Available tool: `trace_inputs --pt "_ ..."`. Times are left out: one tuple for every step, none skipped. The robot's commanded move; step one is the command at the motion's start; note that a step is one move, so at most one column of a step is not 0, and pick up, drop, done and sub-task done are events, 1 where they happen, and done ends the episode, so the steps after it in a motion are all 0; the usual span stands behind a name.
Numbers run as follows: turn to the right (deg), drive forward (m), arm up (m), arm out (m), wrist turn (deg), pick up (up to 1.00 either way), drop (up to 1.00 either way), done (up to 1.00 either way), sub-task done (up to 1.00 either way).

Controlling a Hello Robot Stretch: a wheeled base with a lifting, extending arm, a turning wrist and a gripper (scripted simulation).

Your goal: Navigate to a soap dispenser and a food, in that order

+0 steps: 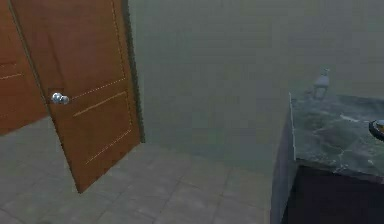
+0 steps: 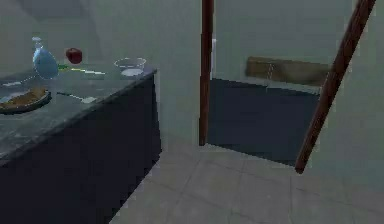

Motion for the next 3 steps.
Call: trace_inputs --pt "0.0 1.0 0.0 0.0 0.0 0.0 0.0 0.0 0.0" --pt "45.0 0.0 0.0 0.0 0.0 0.0 0.0 0.0 0.0" --pt "45.0 0.0 0.0 0.0 0.0 0.0 0.0 0.0 0.0"
